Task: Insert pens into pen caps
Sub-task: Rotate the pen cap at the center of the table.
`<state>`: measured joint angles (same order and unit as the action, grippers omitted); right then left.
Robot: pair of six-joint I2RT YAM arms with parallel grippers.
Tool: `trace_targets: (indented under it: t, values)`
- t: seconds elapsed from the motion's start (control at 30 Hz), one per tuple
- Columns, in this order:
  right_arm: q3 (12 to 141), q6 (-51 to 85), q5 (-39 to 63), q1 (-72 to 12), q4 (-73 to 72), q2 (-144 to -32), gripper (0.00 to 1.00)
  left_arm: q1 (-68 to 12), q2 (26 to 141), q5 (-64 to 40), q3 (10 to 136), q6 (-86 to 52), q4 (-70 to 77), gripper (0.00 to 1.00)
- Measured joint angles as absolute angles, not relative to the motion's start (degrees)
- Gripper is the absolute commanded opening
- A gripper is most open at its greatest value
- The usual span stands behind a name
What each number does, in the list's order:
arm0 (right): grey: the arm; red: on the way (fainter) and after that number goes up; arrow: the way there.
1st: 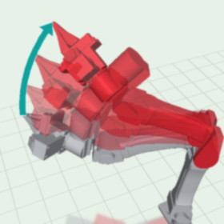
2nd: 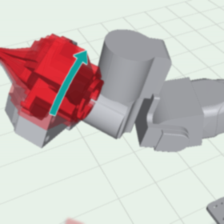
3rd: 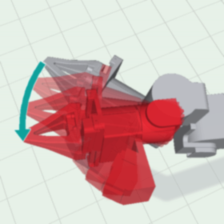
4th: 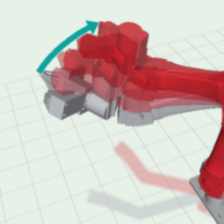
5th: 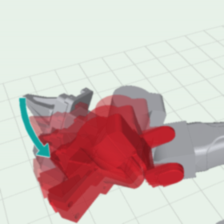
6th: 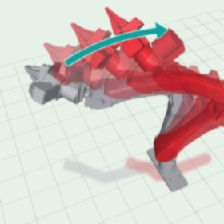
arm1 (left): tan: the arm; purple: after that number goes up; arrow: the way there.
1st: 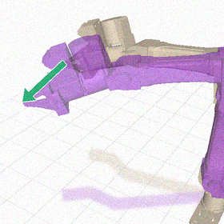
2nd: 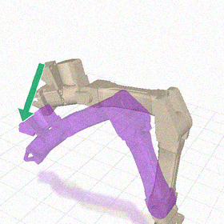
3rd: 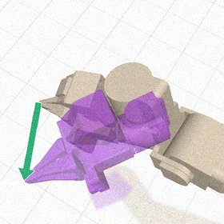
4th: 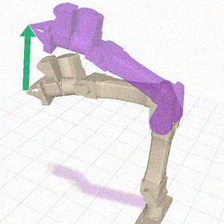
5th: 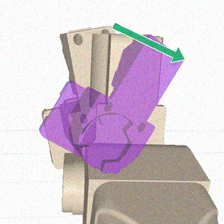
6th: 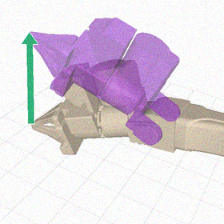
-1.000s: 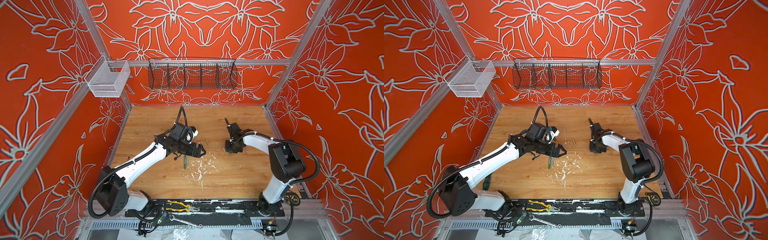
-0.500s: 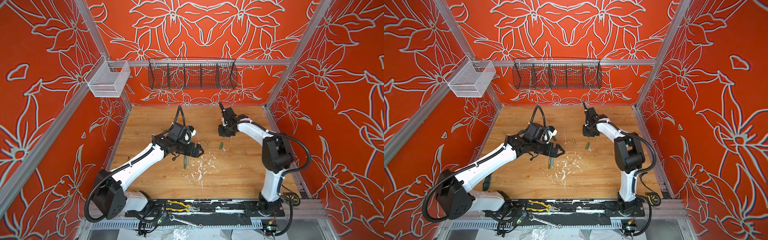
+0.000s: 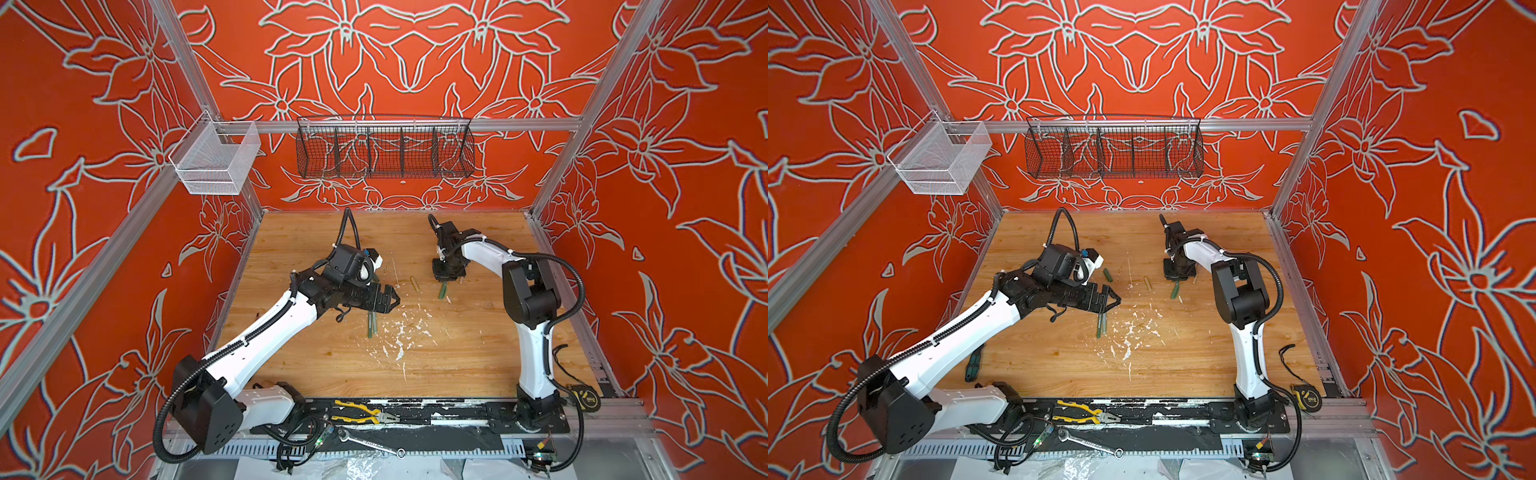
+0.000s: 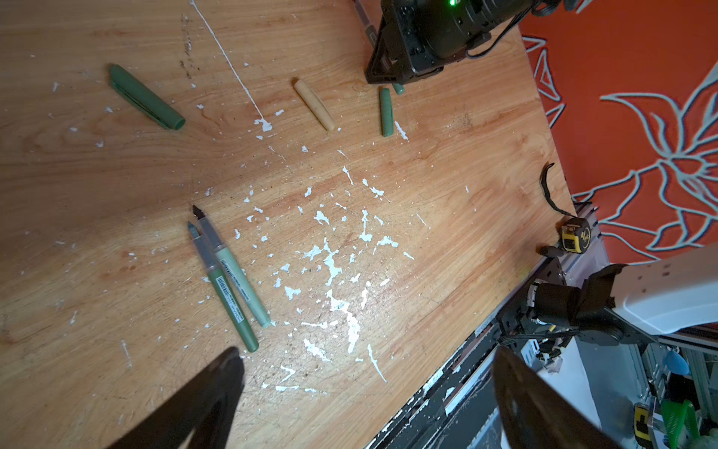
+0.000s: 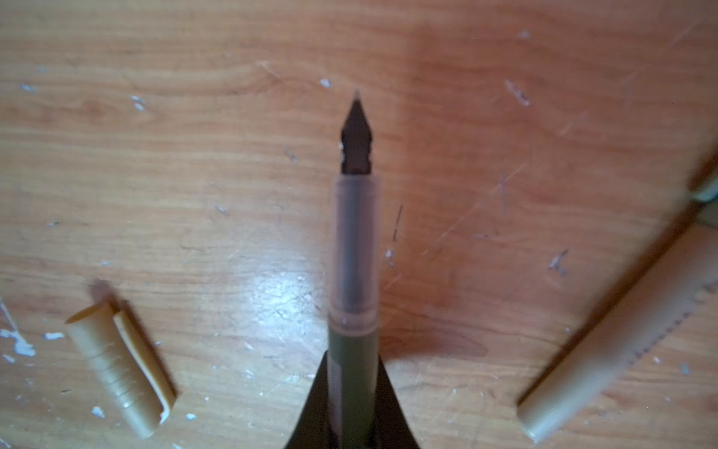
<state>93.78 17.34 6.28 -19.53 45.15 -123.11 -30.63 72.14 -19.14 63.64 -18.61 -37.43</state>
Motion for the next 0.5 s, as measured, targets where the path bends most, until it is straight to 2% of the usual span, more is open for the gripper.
trace_targets:
  t: [0.5]
  values:
    - [78.1,16.1,5.0,-19.5,42.9,-112.8,0.00,-30.2,71.9,-19.1,63.6,-18.2,-38.0,0.98]
